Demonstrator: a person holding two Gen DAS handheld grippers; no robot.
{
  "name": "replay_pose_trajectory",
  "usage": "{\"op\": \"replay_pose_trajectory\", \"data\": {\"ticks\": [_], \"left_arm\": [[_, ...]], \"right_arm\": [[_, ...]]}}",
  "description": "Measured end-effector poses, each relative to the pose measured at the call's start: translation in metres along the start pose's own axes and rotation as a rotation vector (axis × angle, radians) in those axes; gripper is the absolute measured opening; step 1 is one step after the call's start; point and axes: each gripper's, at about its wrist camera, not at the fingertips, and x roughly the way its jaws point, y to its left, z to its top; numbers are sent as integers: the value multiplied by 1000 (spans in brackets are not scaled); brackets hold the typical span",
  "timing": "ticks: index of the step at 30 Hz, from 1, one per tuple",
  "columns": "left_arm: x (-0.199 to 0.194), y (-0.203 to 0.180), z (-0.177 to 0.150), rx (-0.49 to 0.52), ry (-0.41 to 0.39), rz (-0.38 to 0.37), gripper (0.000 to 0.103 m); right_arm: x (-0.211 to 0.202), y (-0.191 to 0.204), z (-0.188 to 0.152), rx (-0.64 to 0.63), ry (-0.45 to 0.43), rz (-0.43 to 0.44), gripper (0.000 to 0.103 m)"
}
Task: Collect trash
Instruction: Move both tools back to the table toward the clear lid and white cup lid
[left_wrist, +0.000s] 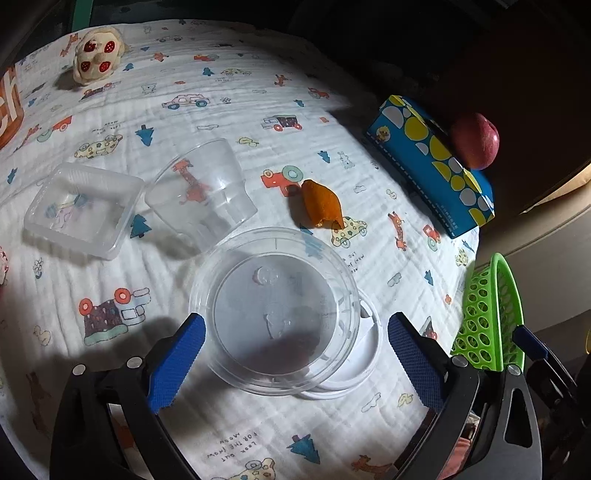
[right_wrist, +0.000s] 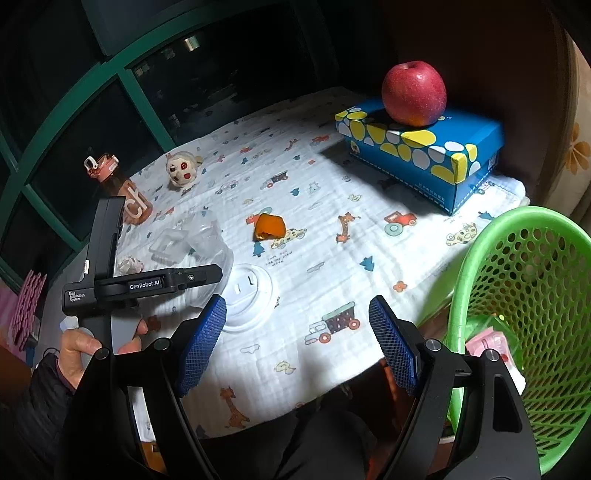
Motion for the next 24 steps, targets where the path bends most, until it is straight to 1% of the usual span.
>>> {"op": "replay_pose_trajectory", "data": {"ticks": [2, 4, 8, 13, 17, 23, 24], "left_arm": [[-2, 0, 1, 1, -11, 24, 96], [-6, 1, 1, -7, -21, 12, 96], [-9, 4, -2, 2, -30, 30, 96], [-3, 10, -5, -4, -1, 18, 96], [-1, 8, -7, 13, 2, 19, 96], [7, 11, -5, 9, 13, 35, 96], [7, 11, -5, 7, 8, 28, 96]], "right_arm": [[1, 1, 0, -3, 2, -1, 79], [1, 1, 0, -2, 1, 1, 79], [2, 1, -1, 1, 3, 3, 79], [4, 1, -2, 2, 8, 8, 79], [6, 2, -2, -1, 11, 10, 79], [14, 7, -4, -19, 31, 10, 79], [15, 8, -4, -24, 33, 8, 79]]}}
